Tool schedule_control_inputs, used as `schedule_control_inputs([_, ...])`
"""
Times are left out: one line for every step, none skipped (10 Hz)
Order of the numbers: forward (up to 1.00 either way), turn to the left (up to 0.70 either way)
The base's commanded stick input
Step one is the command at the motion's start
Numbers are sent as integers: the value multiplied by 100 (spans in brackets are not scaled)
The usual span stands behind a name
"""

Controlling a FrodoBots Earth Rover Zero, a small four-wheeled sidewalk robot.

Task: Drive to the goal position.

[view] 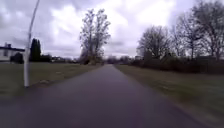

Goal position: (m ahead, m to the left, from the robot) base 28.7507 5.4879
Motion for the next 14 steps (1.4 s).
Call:
schedule_control_inputs([100,0])
schedule_control_inputs([100,0])
schedule_control_inputs([100,0])
schedule_control_inputs([100,0])
schedule_control_inputs([100,0])
schedule_control_inputs([100,0])
schedule_control_inputs([100,0])
schedule_control_inputs([100,0])
schedule_control_inputs([100,0])
schedule_control_inputs([100,0])
schedule_control_inputs([100,0])
schedule_control_inputs([100,0])
schedule_control_inputs([100,0])
schedule_control_inputs([100,0])
